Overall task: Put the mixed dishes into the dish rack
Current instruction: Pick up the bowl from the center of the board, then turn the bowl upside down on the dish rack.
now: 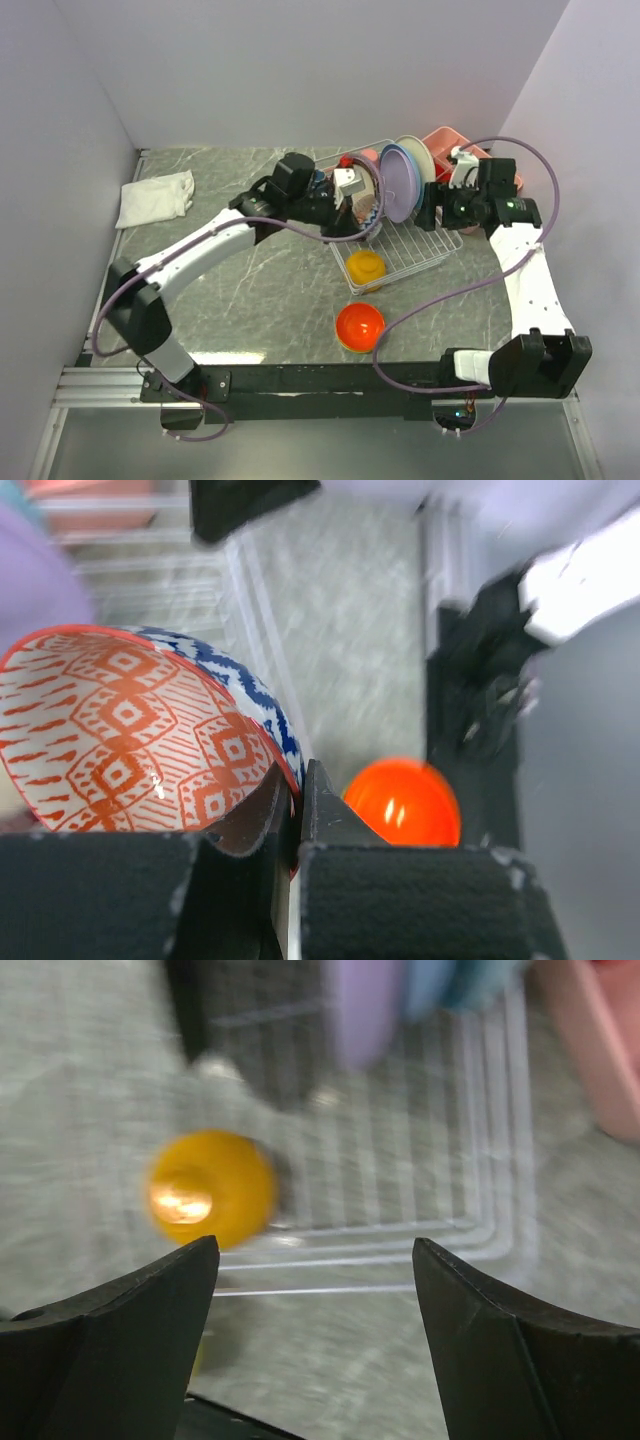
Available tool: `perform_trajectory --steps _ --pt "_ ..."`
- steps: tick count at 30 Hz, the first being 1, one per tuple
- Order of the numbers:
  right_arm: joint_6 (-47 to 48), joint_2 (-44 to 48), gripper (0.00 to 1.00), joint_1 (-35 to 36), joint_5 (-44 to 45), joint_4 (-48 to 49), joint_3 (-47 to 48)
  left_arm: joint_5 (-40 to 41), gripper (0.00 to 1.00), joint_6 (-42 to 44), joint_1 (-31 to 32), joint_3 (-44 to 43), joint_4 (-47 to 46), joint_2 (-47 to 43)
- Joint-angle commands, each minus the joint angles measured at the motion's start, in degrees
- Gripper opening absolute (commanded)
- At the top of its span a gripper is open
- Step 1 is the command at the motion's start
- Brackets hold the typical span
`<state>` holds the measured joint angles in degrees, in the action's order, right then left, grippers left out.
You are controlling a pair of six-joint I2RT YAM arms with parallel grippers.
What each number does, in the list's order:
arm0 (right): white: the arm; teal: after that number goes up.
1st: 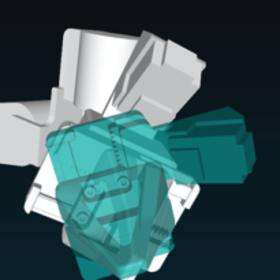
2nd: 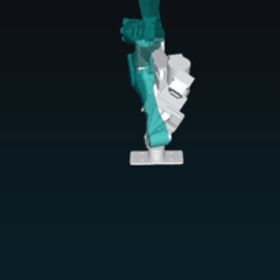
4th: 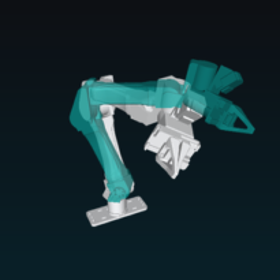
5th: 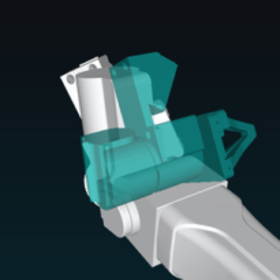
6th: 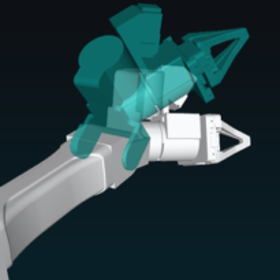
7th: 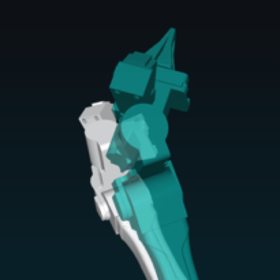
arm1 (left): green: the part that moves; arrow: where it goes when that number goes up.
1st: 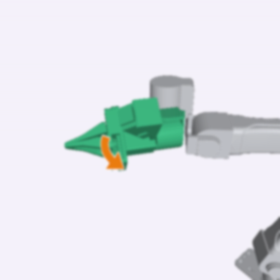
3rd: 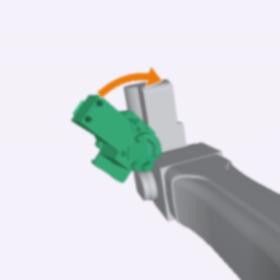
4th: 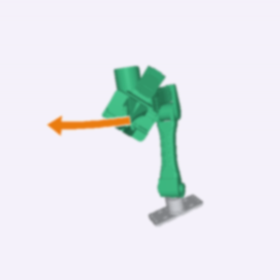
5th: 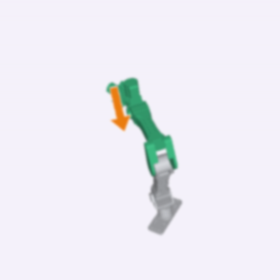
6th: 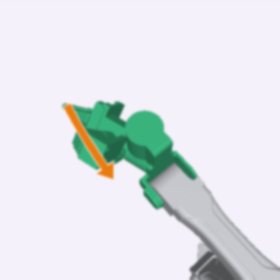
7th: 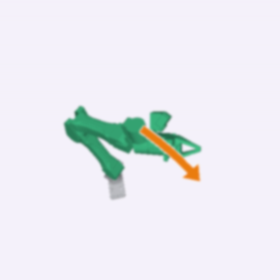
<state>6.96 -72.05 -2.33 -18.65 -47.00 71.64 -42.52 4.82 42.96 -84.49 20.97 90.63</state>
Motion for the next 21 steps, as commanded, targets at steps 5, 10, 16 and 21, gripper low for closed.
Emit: perform_trajectory --steps 5,10,16,21 --pt "-11.87 0.25 0.88 -14.16 -35.08 -0.37 -0.62 -15.48 0.01 -24.31 0.11 -1.38 -38.76 10.61" --pt "-25.57 0.07 0.87 -18.24 -45.75 6.29 -8.32 -15.66 0.01 -41.62 0.11 -1.38 -55.84 17.47" --pt "-51.44 1.47 0.79 -20.43 -55.53 29.34 -23.56 -9.95 0.01 -55.26 -0.16 -1.20 -71.41 20.81" --pt "-52.40 2.44 0.81 -20.96 -54.12 29.25 -24.88 -8.02 0.01 -59.39 -0.16 -2.08 -74.23 22.48"
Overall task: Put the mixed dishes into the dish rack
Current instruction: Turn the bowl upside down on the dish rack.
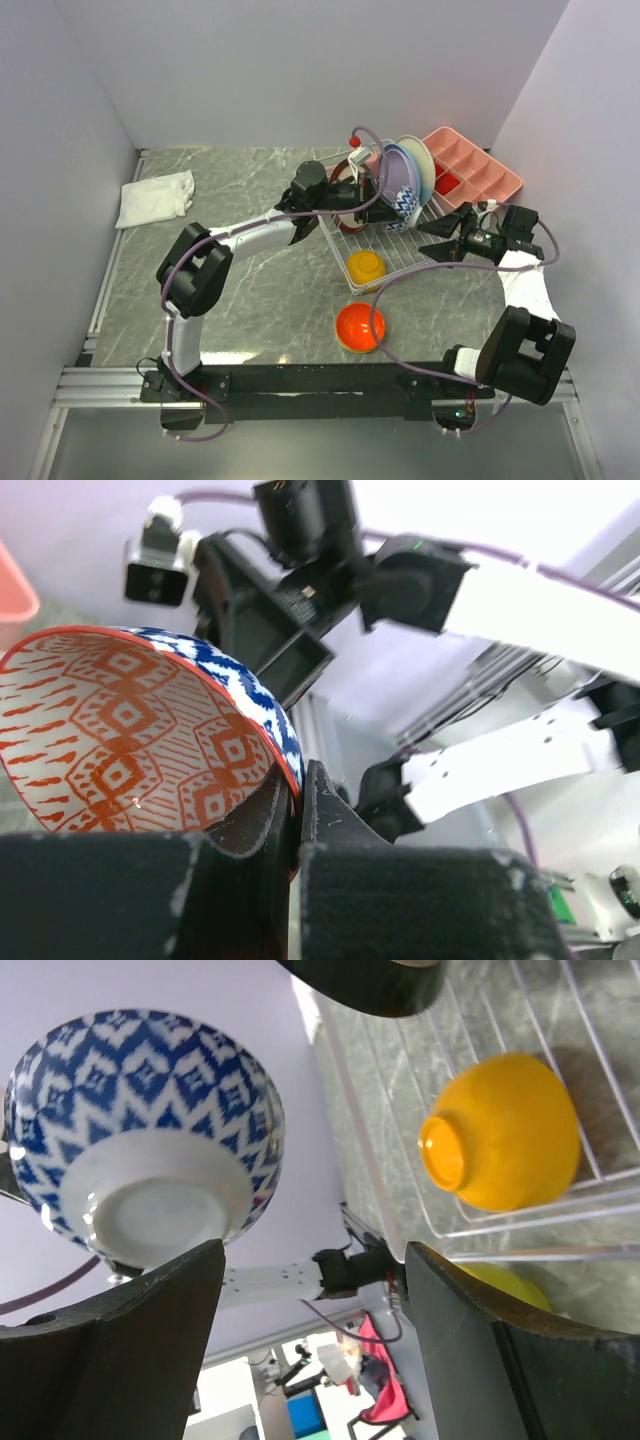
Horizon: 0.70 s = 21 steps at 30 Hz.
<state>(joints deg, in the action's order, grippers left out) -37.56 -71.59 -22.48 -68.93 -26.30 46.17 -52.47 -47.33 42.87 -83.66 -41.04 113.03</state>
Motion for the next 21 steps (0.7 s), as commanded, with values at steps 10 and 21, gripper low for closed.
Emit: perform_trajectory --steps 10,21 --pt "-9.37 0.05 0.80 -3.36 -10.09 11.89 5.15 4.39 0.01 -6.90 0.02 -1.59 -9.06 0.17" --pt "-11.39 -0.65 0.82 -2.48 -8.60 12.86 6.12 4.04 0.01 -6.98 1.42 -3.79 -8.53 1.75"
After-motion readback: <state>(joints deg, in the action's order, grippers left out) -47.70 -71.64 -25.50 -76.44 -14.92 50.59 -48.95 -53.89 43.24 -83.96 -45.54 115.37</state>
